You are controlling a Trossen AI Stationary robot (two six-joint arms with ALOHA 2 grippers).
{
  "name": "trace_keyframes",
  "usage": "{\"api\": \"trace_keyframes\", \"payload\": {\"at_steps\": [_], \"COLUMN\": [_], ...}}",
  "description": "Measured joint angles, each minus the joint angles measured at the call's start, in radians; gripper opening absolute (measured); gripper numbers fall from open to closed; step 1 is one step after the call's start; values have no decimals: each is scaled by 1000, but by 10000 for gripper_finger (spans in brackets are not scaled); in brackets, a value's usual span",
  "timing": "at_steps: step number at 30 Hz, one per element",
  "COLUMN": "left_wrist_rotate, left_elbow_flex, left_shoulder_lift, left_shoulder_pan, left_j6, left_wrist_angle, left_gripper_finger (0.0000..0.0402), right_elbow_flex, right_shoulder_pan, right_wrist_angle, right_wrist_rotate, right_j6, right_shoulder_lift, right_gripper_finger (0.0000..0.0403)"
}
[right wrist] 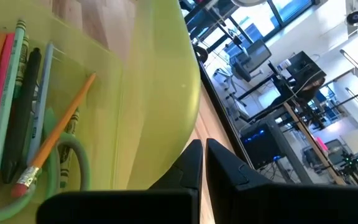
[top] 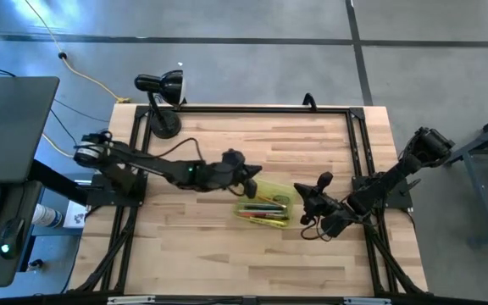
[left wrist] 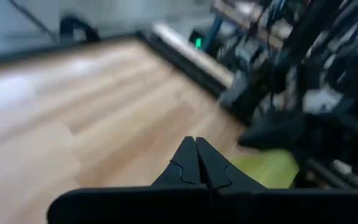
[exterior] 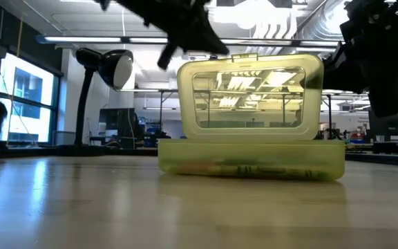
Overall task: Pick & place school supplies into a supply box
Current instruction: Close the yellow supply box
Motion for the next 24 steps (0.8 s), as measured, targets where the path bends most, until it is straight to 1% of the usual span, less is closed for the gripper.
{"api": "trace_keyframes", "payload": {"at_steps": [5, 8, 14, 18, 21, 24], "left_wrist_rotate": [117, 155, 158, 156, 150, 135], "left_elbow_flex": [0, 0, 0, 0, 0, -1], "left_shoulder_lift": [72, 98, 99, 100, 102, 118], "left_shoulder_pan": [-2, -28, -98, -120, -124, -123], "left_j6": [-67, -101, -156, -201, -256, -289], "left_wrist_angle": [0, 7, -63, -121, -210, -253], "left_gripper_finger": [9, 9, 9, 9, 9, 9], "right_elbow_flex": [0, 0, 0, 0, 0, 0], "right_shoulder_pan": [0, 0, 0, 0, 0, -5], "right_wrist_angle": [0, 0, 0, 34, 121, 249], "right_wrist_rotate": [-1, -2, -22, -22, -70, -181], "right_j6": [8, 23, 27, 25, 4, 8], "right_shoulder_lift": [0, 0, 0, 0, 0, 0], "right_gripper_finger": [0, 0, 0, 0, 0, 0]}}
